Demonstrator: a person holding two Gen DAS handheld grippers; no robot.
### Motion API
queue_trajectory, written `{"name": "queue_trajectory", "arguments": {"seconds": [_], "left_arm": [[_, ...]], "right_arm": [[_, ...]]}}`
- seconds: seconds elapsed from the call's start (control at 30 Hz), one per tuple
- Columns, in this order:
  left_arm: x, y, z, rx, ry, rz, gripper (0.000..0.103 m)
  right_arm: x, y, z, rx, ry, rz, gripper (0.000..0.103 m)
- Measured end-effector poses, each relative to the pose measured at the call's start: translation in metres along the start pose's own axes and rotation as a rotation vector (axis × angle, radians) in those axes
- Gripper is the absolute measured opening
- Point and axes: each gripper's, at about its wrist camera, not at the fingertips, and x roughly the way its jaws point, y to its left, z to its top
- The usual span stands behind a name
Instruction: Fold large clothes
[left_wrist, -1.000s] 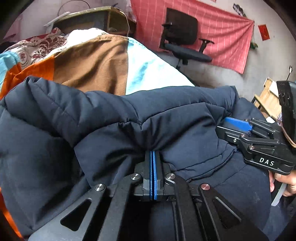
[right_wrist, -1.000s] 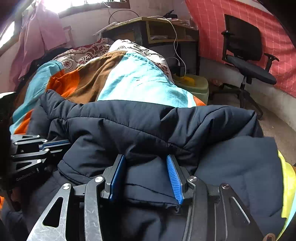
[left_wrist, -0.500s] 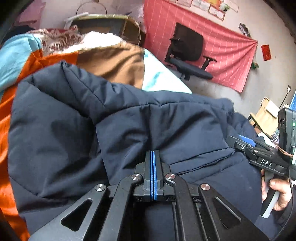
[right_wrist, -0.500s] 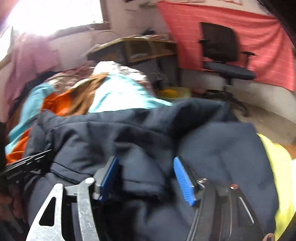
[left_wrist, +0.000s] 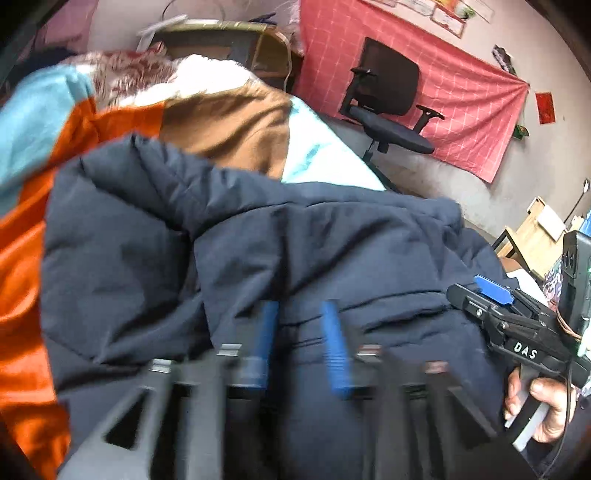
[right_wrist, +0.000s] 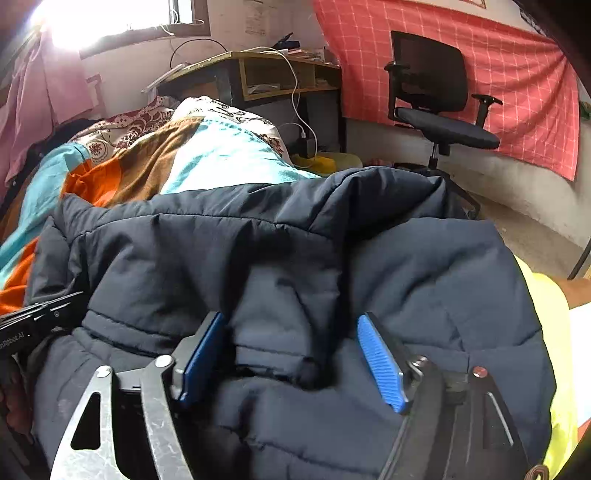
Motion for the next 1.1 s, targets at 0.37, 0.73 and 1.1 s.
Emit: {"name": "queue_trajectory", "arguments": {"seconds": [0.37, 0.73, 1.1], "left_arm": [[-0.067, -0.02, -0.007, -0.136, -0.134, 0.108, 0.087], [-0.127, -0.046, -0.053, -0.131, -0.203, 0.171, 0.095], [-0.171, -0.073, -0.108, -0.05, -0.224, 0.188, 0.096]], "right_arm": [[-0.072, 0.012, -0.001, 0.003, -0.062, 0.053, 0.084], [-0.146, 0.017, -0.027, -0.03, -0.124, 0.0, 0.103], [-0.196, 0.019, -0.069, -0.013, -0.16, 0.027, 0.103]]}}
